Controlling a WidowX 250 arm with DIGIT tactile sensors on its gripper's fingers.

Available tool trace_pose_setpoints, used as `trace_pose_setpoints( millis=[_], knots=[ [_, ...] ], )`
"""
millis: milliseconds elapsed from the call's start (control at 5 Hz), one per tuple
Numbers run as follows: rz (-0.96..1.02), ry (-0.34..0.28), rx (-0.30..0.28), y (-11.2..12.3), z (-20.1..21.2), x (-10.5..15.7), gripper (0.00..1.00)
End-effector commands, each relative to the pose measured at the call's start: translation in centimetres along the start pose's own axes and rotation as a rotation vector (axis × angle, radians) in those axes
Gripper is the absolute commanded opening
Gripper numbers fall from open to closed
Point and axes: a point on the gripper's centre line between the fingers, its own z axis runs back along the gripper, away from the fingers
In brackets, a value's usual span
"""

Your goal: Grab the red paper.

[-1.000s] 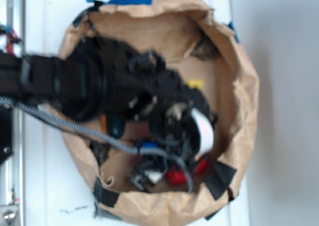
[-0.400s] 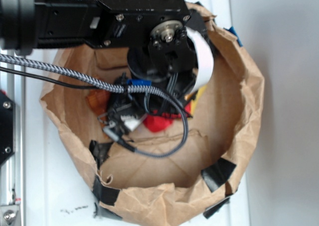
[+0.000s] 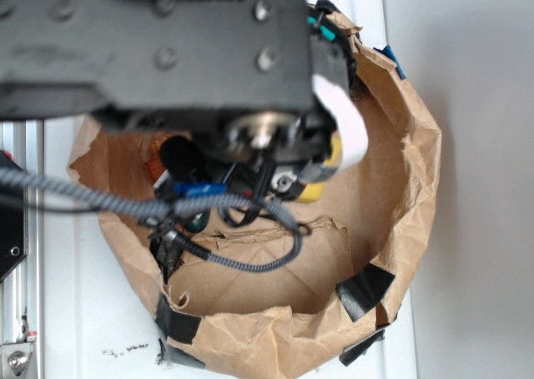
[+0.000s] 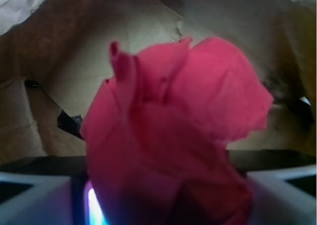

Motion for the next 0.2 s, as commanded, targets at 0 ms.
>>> trace_pose_setpoints(
  millis=[0],
  knots=[
    [-0.036, -0.124, 0.003, -1.0, 1.73, 1.71, 0.0]
  ],
)
